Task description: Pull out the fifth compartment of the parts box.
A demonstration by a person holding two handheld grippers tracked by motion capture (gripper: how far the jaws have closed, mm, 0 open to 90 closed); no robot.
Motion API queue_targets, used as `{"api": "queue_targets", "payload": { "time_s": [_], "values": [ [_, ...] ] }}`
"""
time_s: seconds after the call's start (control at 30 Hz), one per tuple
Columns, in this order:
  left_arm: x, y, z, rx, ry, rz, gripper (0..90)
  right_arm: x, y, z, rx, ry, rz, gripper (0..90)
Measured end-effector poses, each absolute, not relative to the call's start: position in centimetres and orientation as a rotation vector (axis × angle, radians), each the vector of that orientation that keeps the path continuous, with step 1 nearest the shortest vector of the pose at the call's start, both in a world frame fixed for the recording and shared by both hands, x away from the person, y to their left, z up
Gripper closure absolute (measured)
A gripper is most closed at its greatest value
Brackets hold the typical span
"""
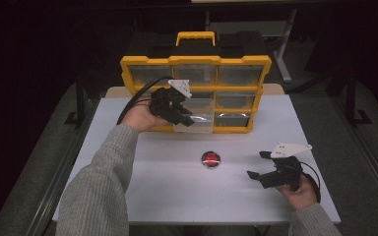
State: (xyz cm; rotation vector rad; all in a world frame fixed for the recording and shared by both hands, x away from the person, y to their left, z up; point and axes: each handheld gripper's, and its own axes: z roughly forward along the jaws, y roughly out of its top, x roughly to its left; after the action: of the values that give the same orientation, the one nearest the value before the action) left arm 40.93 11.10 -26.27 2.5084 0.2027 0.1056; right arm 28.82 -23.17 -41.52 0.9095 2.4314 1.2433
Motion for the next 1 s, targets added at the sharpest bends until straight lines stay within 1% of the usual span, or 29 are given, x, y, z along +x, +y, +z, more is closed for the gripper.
{"api": "queue_targets", "payload": {
  "time_s": [0.17,0.23,0.3,0.4,0.73,0.93,1.0],
  "values": [
    [40.9,11.1,-26.5,2.516,0.197,0.087,69.3,28.8,-23.2,-41.5,0.910,2.434,1.244,14.2],
    [40.8,11.1,-26.5,2.508,0.208,0.088,67.1,28.8,-23.1,-41.6,0.910,2.437,1.237,14.2],
    [40.8,11.3,-26.5,2.491,0.212,0.079,62.8,28.8,-23.1,-41.6,0.907,2.437,1.237,14.2],
    [40.6,11.4,-26.3,2.483,0.213,0.099,58.6,28.9,-23.1,-41.6,0.914,2.434,1.239,14.2],
    [39.8,11.9,-25.3,2.418,0.195,0.108,54.2,29.0,-23.1,-41.7,0.922,2.441,1.229,14.2],
    [38.9,12.6,-24.5,2.371,0.177,0.137,52.2,28.9,-23.2,-41.9,0.935,2.447,1.227,14.2],
    [38.7,12.9,-24.3,2.354,0.178,0.145,49.7,28.8,-23.3,-42.0,0.949,2.446,1.226,14.2]
  ]
}}
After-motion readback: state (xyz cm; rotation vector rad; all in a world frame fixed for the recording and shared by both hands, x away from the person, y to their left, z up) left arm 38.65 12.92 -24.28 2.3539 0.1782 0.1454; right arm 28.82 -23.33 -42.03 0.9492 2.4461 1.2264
